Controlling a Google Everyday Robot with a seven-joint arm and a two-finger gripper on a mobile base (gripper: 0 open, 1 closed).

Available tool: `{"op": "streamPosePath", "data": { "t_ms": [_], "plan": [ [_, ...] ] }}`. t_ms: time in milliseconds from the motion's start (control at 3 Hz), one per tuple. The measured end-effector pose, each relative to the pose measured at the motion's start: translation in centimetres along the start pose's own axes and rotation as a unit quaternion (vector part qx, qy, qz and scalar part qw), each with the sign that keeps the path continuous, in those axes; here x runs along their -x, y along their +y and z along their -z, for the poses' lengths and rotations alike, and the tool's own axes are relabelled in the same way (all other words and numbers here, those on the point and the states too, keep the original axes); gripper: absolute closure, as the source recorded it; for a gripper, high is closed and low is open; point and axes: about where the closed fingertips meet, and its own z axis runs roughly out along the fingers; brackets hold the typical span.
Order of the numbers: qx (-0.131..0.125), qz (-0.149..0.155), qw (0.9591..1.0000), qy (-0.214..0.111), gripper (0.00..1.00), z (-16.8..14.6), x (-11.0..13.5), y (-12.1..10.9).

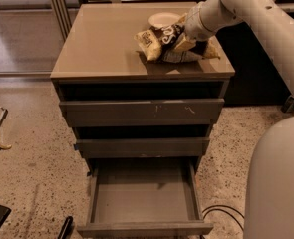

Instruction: Pick brown chip bag from bottom drawer and place on counter

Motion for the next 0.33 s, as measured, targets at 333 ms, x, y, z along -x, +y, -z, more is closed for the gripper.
{"op": "streamPosePath", "data": {
  "t_ms": [333],
  "plan": [
    [0.001,0.0,1.0,0.0,0.0,-0.06,0.0,0.05]
  ]
}}
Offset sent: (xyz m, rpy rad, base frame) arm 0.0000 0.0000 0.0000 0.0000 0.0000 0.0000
